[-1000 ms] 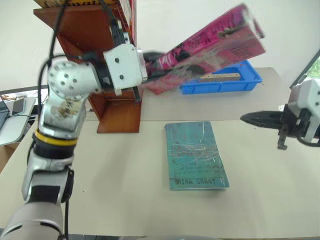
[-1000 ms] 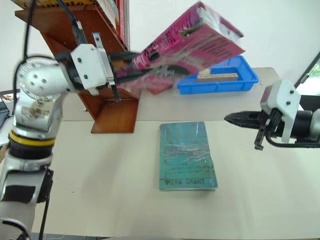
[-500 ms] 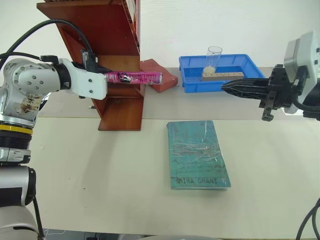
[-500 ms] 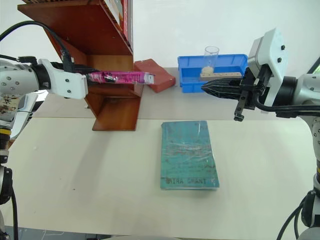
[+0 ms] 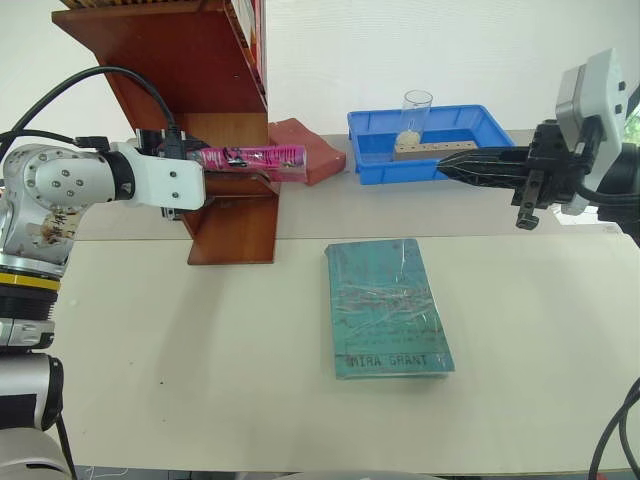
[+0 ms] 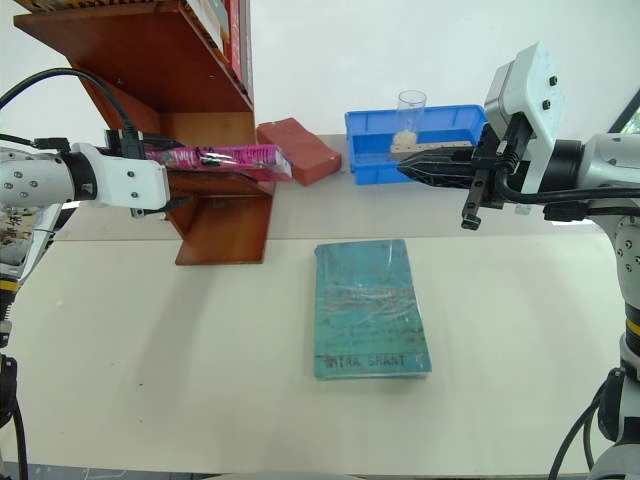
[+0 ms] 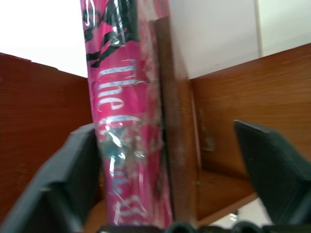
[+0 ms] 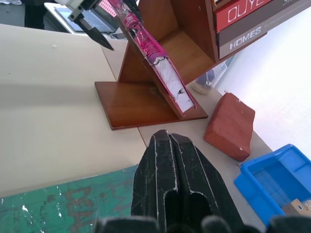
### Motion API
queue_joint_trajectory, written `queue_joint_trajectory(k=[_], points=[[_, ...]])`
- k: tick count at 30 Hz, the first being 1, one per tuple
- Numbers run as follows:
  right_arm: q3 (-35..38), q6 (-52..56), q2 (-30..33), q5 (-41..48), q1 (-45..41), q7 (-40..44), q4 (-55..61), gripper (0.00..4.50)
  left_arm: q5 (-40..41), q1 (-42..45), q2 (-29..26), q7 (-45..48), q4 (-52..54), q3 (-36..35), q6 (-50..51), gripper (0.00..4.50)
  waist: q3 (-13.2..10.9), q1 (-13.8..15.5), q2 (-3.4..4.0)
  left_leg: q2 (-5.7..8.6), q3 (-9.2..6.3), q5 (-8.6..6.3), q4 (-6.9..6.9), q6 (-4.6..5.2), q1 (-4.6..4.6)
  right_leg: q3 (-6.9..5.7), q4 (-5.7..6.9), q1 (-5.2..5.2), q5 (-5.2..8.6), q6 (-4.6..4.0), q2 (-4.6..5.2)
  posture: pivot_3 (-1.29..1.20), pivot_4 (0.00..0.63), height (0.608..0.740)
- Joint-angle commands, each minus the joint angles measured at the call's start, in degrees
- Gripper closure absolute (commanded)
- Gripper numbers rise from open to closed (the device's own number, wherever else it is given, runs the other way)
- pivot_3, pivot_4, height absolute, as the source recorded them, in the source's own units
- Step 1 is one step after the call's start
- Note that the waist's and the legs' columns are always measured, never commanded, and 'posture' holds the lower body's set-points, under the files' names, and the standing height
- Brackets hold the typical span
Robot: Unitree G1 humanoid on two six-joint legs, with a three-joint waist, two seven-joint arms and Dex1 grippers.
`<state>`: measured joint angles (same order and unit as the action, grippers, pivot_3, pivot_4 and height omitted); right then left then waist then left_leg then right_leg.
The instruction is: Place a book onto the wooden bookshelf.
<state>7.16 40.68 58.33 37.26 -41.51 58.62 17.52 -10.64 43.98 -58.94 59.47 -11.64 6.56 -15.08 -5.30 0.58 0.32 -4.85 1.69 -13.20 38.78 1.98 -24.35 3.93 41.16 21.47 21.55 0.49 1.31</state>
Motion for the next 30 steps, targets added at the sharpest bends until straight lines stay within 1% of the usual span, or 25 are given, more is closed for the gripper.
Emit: queue_joint_trajectory(k=[1, 3, 5, 7, 9, 11, 14, 17, 19, 22, 30], points=[[1.4, -3.1, 0.3, -1.1, 0.7, 1.4, -0.6, 4.5, 6.4, -0.8, -3.6, 2.7, 6.0, -6.5, 6.2, 0.09, 0.0, 0.1, -0.01, 0.0, 0.01, 0.0, 0.0, 0.0, 0.02, 0.0, 0.0, 0.12, 0.01, 0.01, 0.0, 0.0, 0.15, 0.637], [1.6, -4.3, 0.7, -1.9, 1.5, 2.2, -1.3, 4.5, 10.2, -1.6, -4.4, 3.9, 9.0, -9.3, 10.7, 0.09, 0.0, 0.1, -0.04, -0.01, 0.01, 0.0, 0.0, 0.0, 0.01, -0.01, 0.01, 0.14, 0.01, 0.02, 0.01, 0.0, 0.15, 0.637], [1.9, -5.6, 1.1, -2.7, 2.3, 3.2, -2.2, 4.5, 15.8, -2.8, -4.8, 5.0, 12.6, -13.3, 18.2, 0.09, 0.0, 0.1, -0.06, -0.02, 0.02, 0.0, 0.01, 0.0, 0.0, -0.04, 0.01, 0.14, 0.02, 0.02, 0.01, 0.0, 0.15, 0.637], [2.1, -6.8, 1.5, -3.5, 3.0, 4.3, -3.1, 4.5, 19.6, -4.9, -5.7, 5.6, 15.1, -16.9, 24.4, 0.09, 0.0, 0.1, -0.08, -0.01, 0.03, 0.0, 0.02, 0.0, 0.01, -0.04, 0.01, 0.14, 0.03, 0.04, 0.03, 0.0, 0.15, 0.637], [1.9, -8.4, 2.3, -4.5, 3.7, 6.0, -4.2, 4.5, 25.2, -7.6, -5.2, 4.1, 16.7, -22.6, 35.3, 0.09, 0.0, 0.0, -0.09, -0.01, 0.04, 0.0, 0.0, 0.0, 0.04, -0.04, 0.0, 0.13, 0.03, 0.05, 0.02, 0.0, 0.15, 0.637], [1.8, -9.6, 2.8, -5.0, 4.1, 7.6, -5.2, 4.5, 29.1, -13.1, -3.7, 2.6, 21.2, -27.8, 42.1, 0.09, 0.0, -0.1, -0.06, -0.02, 0.04, -0.01, -0.01, 0.01, 0.08, -0.04, 0.03, 0.12, 0.05, 0.08, 0.02, 0.0, 0.15, 0.637], [1.6, -11.2, 3.1, -5.5, 4.4, 9.6, -6.3, 4.5, 40.2, -20.2, -1.7, 4.7, 29.5, -33.3, 51.8, 0.09, 0.0, -0.4, -0.07, -0.07, 0.04, -0.02, -0.03, 0.03, 0.19, -0.09, 0.04, 0.09, 0.05, 0.07, 0.02, 0.0, 0.15, 0.637], [1.4, -13.8, 3.1, -6.8, 5.1, 11.0, -7.5, 4.5, 41.2, -25.8, -0.4, 1.9, 30.7, -35.7, 55.4, 0.09, -0.1, -0.1, -0.25, -0.1, 0.01, -0.03, -0.03, 0.03, 0.17, -0.19, 0.04, 0.12, 0.06, 0.05, 0.01, 0.0, 0.15, 0.637], [1.1, -15.4, 3.1, -8.2, 5.5, 11.3, -8.4, 4.5, 40.5, -31.0, 0.0, 1.9, 31.0, -36.9, 55.3, 0.09, -0.1, -0.1, -0.29, -0.08, 0.02, -0.03, -0.01, 0.03, 0.25, -0.18, 0.01, 0.0, 0.05, 0.03, 0.04, 0.0, 0.15, 0.637], [1.1, -16.5, 3.0, -9.1, 6.1, 11.6, -8.9, 4.5, 39.5, -36.0, 0.3, 1.2, 31.0, -37.7, 53.7, 0.09, -0.1, 0.1, -0.26, -0.06, 0.05, -0.03, -0.02, 0.03, 0.35, -0.18, -0.03, -0.09, 0.04, -0.1, 0.09, 0.0, 0.15, 0.637], [-0.1, -16.2, 2.5, -10.4, 4.2, 11.6, -9.3, 4.5, 40.5, -38.0, 0.7, -1.1, 31.0, -36.0, 53.1, 0.09, -0.1, 0.2, -0.31, -0.04, 0.06, -0.04, -0.02, 0.02, 0.28, -0.18, -0.03, -0.04, -0.01, -0.28, 0.13, 0.0, 0.15, 0.637]])
